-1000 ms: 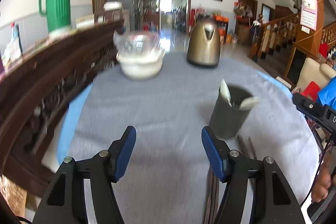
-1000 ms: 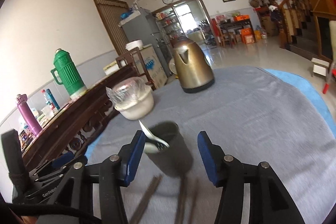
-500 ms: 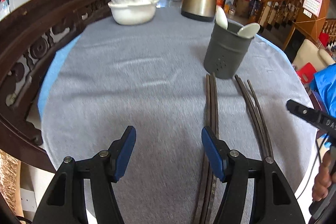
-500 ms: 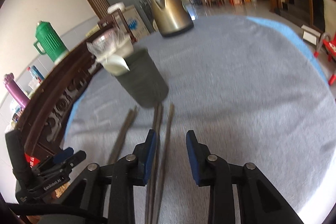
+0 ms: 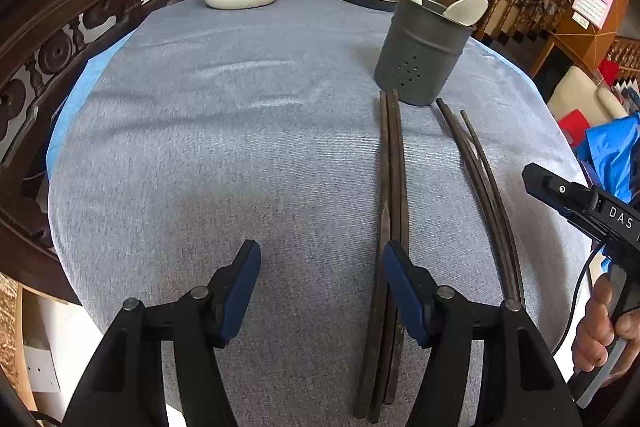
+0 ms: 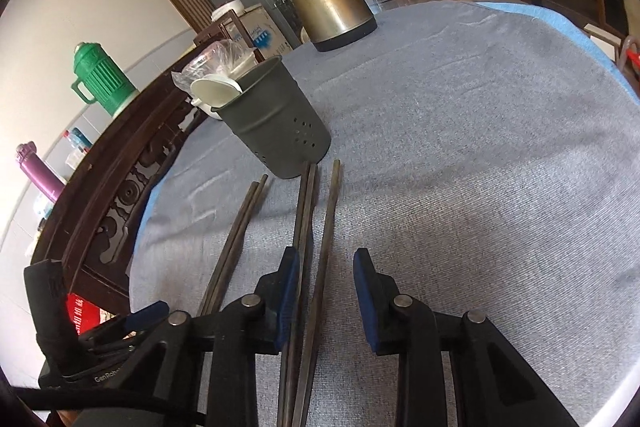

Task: Organize utensils
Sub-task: 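Lower the left tool onto a pair of chopsticks and close it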

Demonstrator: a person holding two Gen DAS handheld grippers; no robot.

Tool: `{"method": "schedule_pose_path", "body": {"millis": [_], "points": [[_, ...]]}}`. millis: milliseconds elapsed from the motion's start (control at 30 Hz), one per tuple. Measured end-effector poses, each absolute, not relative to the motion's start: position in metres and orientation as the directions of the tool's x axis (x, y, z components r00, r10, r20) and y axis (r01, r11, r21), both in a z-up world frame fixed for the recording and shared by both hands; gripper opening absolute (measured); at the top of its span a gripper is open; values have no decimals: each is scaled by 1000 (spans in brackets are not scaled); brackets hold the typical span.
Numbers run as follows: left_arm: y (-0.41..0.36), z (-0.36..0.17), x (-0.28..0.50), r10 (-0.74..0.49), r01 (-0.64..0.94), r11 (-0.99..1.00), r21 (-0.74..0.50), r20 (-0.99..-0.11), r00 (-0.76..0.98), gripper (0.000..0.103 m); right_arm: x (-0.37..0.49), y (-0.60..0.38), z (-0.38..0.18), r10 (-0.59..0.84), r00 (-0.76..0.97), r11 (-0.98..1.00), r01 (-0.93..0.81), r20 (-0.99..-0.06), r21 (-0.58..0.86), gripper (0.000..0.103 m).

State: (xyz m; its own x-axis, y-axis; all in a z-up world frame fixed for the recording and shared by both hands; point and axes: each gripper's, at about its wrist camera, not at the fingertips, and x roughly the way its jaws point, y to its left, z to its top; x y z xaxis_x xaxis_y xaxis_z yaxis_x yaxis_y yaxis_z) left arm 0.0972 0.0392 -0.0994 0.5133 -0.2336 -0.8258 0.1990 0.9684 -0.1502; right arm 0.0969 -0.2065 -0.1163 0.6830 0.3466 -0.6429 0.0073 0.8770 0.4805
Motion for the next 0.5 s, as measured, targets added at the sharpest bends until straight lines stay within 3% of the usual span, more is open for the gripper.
{"method": "schedule_pose_path", "body": {"millis": [300,500], "points": [[33,-103,96,-232,211,967,-140,-825,516,65,92,-207,-123,395,705,841,-19,-589,541,31],[27,-104,94,-291,231,953,-198,-810,508,62,98,-210,-124,427,748,812,-68,-509,580,31]]}}
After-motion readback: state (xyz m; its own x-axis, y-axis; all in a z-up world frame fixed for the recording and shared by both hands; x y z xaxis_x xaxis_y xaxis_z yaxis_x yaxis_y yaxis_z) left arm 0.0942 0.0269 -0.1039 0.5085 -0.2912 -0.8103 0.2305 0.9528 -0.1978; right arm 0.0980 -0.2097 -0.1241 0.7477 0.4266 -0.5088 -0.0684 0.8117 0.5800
